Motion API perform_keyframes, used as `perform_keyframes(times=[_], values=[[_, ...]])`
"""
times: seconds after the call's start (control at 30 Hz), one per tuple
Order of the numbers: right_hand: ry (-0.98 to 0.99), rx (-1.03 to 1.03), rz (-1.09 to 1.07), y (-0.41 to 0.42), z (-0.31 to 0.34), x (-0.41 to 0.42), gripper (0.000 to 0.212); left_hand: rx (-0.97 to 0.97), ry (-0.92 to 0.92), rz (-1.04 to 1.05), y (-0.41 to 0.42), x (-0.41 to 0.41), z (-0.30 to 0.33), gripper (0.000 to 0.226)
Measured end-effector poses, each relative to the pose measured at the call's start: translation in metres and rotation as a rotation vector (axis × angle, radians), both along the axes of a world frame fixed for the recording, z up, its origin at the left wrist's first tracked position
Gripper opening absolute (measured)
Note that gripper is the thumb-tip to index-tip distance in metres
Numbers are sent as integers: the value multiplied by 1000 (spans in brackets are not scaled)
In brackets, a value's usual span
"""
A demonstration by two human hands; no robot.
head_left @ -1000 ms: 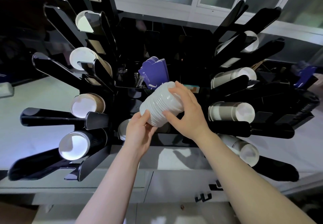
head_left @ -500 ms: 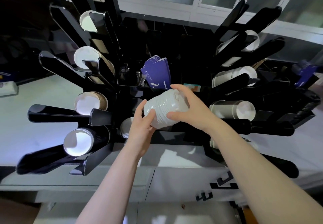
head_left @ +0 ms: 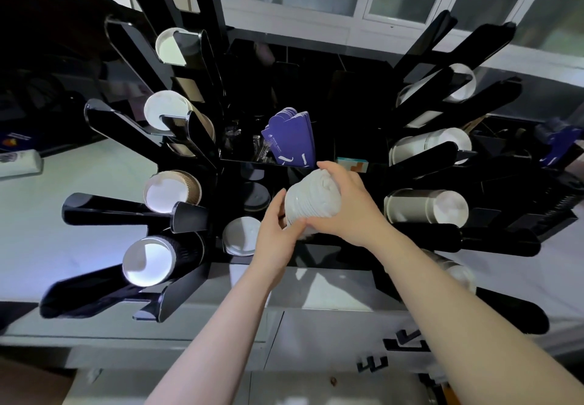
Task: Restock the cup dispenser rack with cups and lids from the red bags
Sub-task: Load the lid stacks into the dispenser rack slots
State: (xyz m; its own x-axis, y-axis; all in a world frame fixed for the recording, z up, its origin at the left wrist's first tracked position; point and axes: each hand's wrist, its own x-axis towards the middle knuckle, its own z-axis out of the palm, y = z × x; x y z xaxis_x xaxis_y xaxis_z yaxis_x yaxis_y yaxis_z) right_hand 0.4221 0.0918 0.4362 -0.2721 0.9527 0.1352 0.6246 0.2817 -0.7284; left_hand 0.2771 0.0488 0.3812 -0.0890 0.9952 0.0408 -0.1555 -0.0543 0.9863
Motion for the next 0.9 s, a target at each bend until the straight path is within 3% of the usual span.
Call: perform_keyframes(times=[0.07,0.2,0.37,0.67,0.8,0.9], values=[[-16,24,-5,0,-5,-5,95,-46,-63,44,1,1,-3,69],[24,-2,-43,-1,-10,-7,93,-10,9,83,0,0,-4,69],[134,-26,-125,-1,-9,-2,90,-106,-295,165,2,-2,-5,54],[466,-123,-31,-3,1,-3,85,-187,-962,101,13,-11,19,34],[495,-185,21,0,10,4,85,-202,-1079,21,7,-12,20,40],[377,-145,3,1,16,6,90,-168,-1040,-22,6,-11,20,40]])
